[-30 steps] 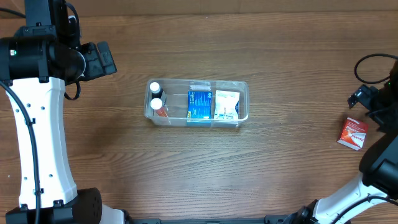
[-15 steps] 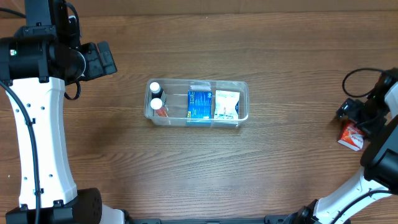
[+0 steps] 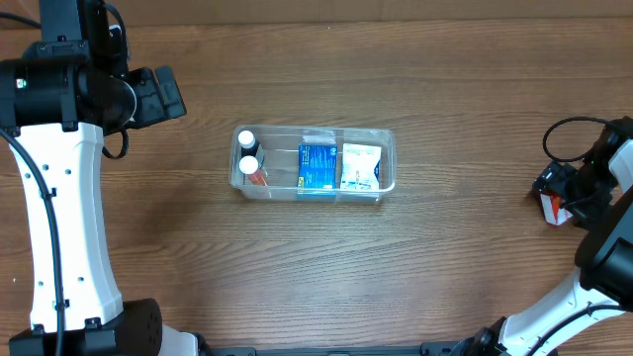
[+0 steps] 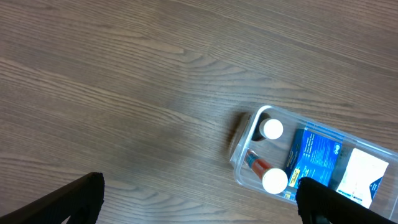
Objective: Pack container
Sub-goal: 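Lower the right gripper and grasp the red Panadol box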
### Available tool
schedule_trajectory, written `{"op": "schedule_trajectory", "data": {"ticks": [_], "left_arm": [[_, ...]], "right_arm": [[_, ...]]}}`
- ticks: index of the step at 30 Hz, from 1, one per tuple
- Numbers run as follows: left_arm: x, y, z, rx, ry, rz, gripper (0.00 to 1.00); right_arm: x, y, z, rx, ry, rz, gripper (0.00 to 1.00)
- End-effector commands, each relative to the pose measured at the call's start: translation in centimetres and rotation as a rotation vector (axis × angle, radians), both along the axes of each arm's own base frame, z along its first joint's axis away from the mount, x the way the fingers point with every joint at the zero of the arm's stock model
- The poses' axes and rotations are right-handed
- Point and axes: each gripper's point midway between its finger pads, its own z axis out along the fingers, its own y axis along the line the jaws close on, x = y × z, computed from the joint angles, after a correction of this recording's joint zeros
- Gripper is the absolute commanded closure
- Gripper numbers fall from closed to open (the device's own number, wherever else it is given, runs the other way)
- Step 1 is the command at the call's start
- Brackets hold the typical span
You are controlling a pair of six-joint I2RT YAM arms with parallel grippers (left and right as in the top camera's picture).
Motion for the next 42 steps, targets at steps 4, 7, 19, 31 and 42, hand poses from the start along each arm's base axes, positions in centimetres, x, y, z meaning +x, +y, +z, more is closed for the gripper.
{"op": "schedule_trajectory", "data": {"ticks": [4,7,19,31,42], "left_arm": [[-0.3,-0.2,0.4,-0.005,-0.011,-0.009,0.00],[-0.3,-0.2,0.4,-0.005,-0.011,-0.009,0.00],[-0.3,-0.2,0.4,-0.006,-0.010,-0.009,0.00],[-0.5,-0.2,0.3,-0.006,-0.001,-0.010,0.00],[-0.5,-0.3,0.3,-0.009,-0.001,-0.010,0.00]], "right_arm": [[-0.8,0.9,-1.5,0.033,0.030,0.004,0.00],[-0.2,1.4,-1.6,0.064,-0.001,0.002,0.00],[0.3,1.3,-1.6,0.061,-0.025,0.002,0.05],[1.7,0.4,-1.6,0.025,-0.079,-0.022,0.04],[2.0,0.7,-1.6,0.042,-0.095,-0.048,0.08]]}}
